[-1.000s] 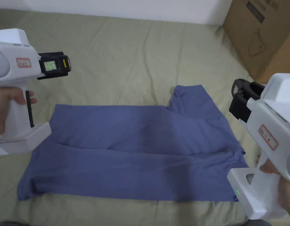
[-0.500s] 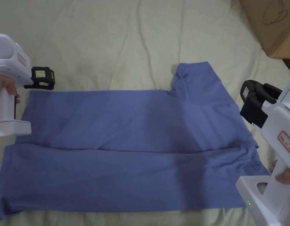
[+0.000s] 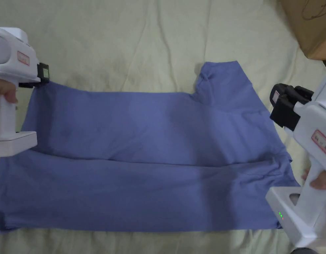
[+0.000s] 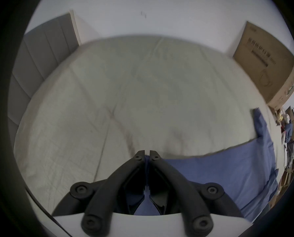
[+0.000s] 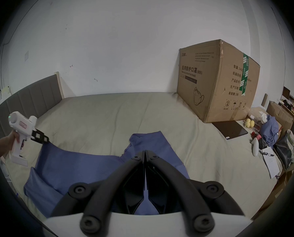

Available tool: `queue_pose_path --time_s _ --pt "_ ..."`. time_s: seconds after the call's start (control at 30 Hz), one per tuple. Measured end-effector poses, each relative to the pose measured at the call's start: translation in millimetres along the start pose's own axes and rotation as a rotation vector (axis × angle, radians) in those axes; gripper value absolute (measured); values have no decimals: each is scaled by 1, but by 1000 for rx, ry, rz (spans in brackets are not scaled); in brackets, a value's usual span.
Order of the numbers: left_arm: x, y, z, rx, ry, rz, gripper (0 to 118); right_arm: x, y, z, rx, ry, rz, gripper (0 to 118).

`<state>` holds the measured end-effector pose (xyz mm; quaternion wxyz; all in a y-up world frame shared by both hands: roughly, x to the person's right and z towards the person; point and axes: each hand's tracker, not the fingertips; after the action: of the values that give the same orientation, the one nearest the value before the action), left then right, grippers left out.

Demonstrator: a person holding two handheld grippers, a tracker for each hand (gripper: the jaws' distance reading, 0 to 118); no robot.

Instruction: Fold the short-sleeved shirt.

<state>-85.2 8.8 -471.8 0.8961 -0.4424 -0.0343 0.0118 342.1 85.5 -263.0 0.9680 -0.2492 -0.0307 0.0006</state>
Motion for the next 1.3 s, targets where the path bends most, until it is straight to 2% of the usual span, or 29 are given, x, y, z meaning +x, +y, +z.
queue_pose_path --time_s 0.1,0.17,0.2,0.23,0.27,0.37,0.4,0.43,0.47,0.53,0.7,0.8,0.87,0.9,0.93,0.97,1.0,1.03,1.07,1.1,1.17,1.3 --pt "-9 3 33 123 -17 29 0 14 22 -17 -64 -4 8 0" --pt "1 -7 60 180 -25 39 0 24 35 -32 -92 21 -18 1" --pt "2 -10 69 197 -34 46 0 28 43 -42 -127 15 -21 4" --pt "4 -13 76 198 -35 40 0 38 48 -57 -164 28 -15 21" --pt "6 -17 82 209 -36 33 0 42 53 -66 -180 25 -19 47" --pt "14 -21 95 238 -30 -5 0 65 66 -118 -335 55 -34 79" --pt "16 -23 99 240 -31 -9 0 73 65 -137 -386 58 -56 100" --pt "15 -22 94 240 -32 -6 0 79 64 -156 -462 42 -63 109" --pt "16 -22 96 240 -36 -4 0 83 62 -171 -529 20 -55 109" --pt "18 -23 100 242 -45 8 0 76 52 -189 -625 -26 -36 109" --pt "16 -24 96 241 -40 28 0 87 16 -233 -665 -191 -4 109" --pt "21 -24 91 234 -28 28 0 95 -3 -249 -665 -210 -81 101" --pt "20 -26 92 224 -22 38 0 101 -12 -256 -620 -196 -151 82" --pt "21 -26 90 221 -23 41 0 103 -15 -258 -619 -204 -164 68" --pt "22 -26 88 218 -25 45 0 104 -19 -261 -626 -202 -172 45" --pt "14 -24 81 211 -19 49 0 106 -22 -264 -638 -175 -191 35" --pt "14 -24 78 205 -16 50 0 105 -24 -264 -638 -144 -214 31" --pt "14 -24 75 200 -14 50 0 104 -22 -261 -628 -161 -192 23" --pt "13 -25 71 193 -15 58 0 103 -20 -261 -625 -142 -156 7" --pt "12 -25 68 187 -17 65 0 102 -17 -260 -626 -138 -132 1" --pt "12 -26 67 181 -23 77 0 105 -5 -250 -620 -143 -163 0" --pt "14 -25 77 184 -40 96 0 111 22 -220 -564 -107 -147 0"
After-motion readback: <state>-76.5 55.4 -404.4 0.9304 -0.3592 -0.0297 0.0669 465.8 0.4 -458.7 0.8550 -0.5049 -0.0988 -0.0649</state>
